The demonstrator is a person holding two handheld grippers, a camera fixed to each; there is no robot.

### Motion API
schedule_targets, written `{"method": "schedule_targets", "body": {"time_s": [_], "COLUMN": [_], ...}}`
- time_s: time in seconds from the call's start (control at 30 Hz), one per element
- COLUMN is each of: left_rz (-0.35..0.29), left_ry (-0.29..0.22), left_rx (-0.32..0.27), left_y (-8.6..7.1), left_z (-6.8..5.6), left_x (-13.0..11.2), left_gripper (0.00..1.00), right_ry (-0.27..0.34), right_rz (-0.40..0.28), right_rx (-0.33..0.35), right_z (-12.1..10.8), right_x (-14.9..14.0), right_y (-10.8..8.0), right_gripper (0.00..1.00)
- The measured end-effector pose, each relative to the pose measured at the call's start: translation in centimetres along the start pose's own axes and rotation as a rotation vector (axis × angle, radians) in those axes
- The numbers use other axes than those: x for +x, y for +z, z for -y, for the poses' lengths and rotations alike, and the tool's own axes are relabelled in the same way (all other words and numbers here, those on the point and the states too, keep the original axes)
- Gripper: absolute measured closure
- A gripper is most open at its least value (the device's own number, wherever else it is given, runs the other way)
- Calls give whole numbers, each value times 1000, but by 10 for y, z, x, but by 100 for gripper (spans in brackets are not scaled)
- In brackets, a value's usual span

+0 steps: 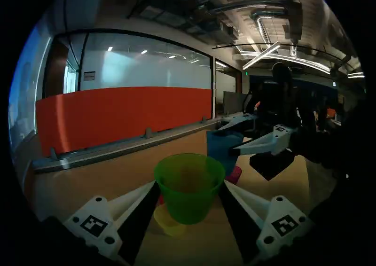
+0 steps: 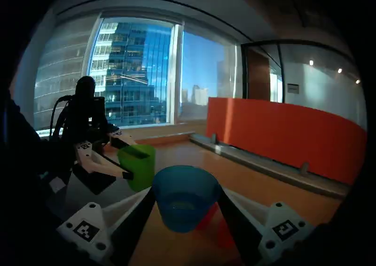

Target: Pour water

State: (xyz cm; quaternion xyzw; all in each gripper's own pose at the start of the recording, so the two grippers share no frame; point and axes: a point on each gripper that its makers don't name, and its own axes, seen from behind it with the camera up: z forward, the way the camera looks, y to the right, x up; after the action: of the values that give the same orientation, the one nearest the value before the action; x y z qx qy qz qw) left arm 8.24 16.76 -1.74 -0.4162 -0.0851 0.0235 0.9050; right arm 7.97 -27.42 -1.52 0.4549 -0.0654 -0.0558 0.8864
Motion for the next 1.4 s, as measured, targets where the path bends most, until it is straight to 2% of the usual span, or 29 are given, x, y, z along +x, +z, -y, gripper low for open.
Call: {"method": "schedule_targets", "body": {"time_s": [0.37,0.87,1.4], "left_rz": [-37,-37,-36], "left_ry": [-11,-5,6], "left_rx": [3,-15,-23], "left_y": [-1,0,0], "left_z": [0,-6,-8], "left_x": [13,16,16], "left_gripper": [16,16,16], "right_ry": [-34,-55,-77], "right_rz": [-55,-133,-112], "right_rx": [-7,7,0], "right_z": [2,9,9], "right_x": [28,48,44], "right_y": [-2,-1,-4], "right_gripper": [8,7,8]}}
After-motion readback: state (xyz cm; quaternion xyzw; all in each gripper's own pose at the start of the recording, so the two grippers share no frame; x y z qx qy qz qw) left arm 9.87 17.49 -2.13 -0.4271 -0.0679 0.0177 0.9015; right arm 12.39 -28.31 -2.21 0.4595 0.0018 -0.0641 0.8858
